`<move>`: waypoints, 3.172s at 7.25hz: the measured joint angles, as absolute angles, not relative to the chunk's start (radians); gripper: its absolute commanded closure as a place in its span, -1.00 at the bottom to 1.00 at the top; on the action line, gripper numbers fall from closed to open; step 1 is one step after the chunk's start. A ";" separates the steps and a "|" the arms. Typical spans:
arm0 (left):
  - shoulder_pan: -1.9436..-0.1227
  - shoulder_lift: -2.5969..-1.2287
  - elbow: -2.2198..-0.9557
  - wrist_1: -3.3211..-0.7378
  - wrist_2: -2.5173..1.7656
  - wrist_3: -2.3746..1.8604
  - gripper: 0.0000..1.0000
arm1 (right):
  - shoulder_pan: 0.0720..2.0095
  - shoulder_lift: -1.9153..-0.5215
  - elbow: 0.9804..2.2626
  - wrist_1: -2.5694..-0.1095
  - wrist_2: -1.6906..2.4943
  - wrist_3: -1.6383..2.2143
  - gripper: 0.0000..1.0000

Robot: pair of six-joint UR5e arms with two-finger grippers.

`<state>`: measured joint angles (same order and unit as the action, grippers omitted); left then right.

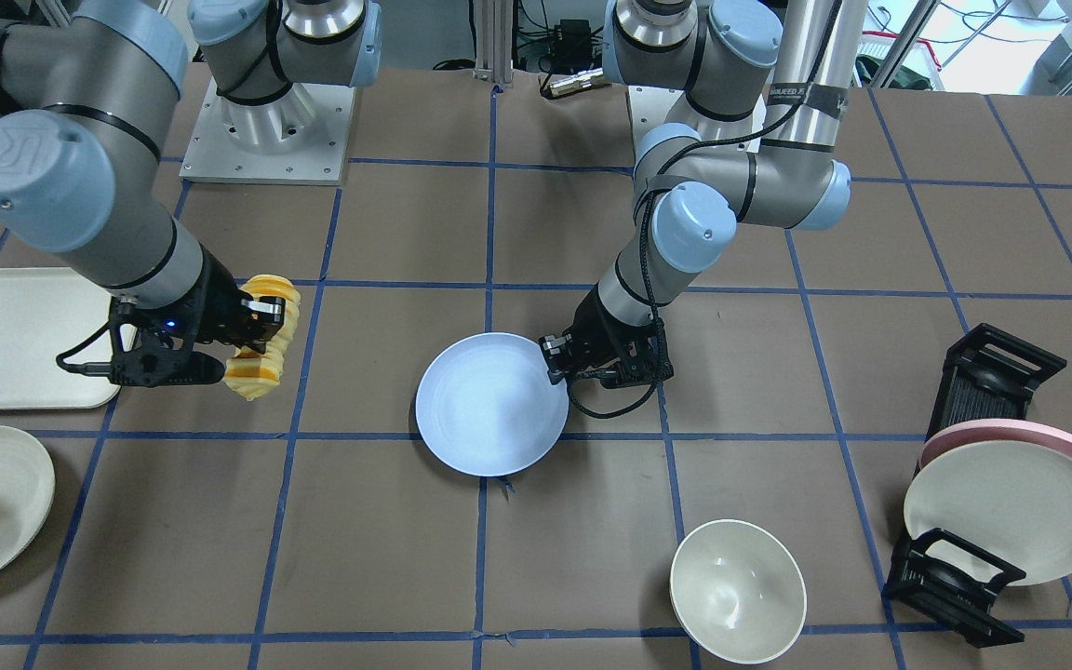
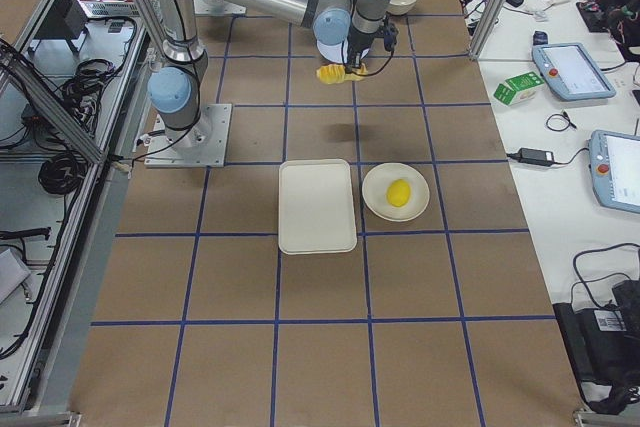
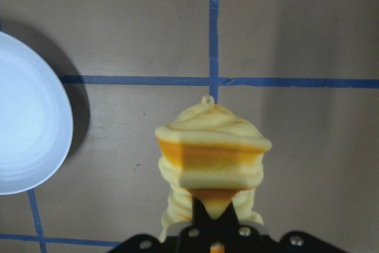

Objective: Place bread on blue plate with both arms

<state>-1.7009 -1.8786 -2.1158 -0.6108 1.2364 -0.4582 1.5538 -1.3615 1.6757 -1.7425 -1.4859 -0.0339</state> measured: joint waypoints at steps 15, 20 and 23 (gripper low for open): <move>-1.563 -1.577 -1.518 -1.577 1.542 0.019 -1.00 | 1.927 -1.069 1.625 -2.070 -1.447 0.368 -0.84; -1.564 -1.583 -1.525 -1.548 1.539 0.029 -1.00 | 1.836 -1.209 1.617 -2.001 -1.482 0.343 -1.00; -1.564 -1.585 -1.519 -1.546 1.541 0.029 -1.00 | 1.660 -1.408 1.621 -1.745 -1.489 0.197 -1.00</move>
<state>-1.5637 -1.5853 -1.5190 -1.5463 1.5408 0.0291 1.6595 -1.4077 1.6208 -1.7451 -1.4892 0.1972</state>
